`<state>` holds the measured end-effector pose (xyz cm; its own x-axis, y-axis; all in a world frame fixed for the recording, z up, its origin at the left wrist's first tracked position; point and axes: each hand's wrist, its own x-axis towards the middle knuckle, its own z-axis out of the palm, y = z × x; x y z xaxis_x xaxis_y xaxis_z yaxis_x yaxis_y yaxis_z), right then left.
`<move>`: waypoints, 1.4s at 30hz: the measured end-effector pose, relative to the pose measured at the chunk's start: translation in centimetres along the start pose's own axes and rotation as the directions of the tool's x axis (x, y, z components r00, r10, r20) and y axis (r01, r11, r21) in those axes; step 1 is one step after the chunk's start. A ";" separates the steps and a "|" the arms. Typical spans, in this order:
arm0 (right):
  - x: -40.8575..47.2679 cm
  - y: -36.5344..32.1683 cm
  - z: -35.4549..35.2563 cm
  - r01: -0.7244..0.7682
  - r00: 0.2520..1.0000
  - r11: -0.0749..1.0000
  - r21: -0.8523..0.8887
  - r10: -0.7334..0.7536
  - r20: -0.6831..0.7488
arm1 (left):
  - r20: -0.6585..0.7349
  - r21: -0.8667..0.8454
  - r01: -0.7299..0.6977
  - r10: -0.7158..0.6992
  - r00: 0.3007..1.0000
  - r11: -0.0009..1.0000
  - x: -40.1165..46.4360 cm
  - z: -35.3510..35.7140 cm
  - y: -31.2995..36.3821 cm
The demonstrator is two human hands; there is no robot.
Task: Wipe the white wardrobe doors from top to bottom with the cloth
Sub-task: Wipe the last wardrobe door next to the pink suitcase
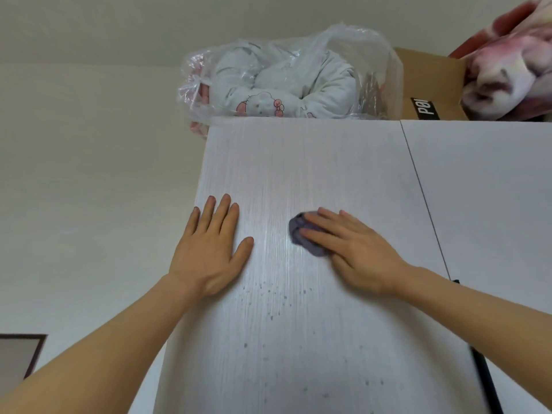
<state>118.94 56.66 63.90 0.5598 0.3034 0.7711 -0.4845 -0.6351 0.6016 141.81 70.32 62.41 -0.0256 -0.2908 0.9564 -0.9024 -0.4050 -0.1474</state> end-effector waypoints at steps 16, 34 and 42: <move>-7.4 1.0 0.2 0.146 0.989 0.981 -0.131 -0.142 0.038 | -0.017 -0.131 0.043 -0.046 0.999 0.990 -2.3 0.0 9.6; -10.1 -0.3 0.4 -0.534 0.827 0.845 0.023 0.528 -0.193 | -0.045 -0.106 0.005 -0.010 0.999 0.994 -5.5 1.9 12.7; -18.9 -9.1 3.8 -0.320 0.940 0.944 -0.082 0.306 -0.154 | -0.005 -0.118 0.001 -0.001 1.000 0.993 -8.6 2.1 12.3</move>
<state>115.30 54.00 43.05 0.2746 0.2002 0.9405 -0.6919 -0.6381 0.3378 131.84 66.01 51.87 -0.0266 -0.2861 0.9578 -0.9469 -0.2998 -0.1159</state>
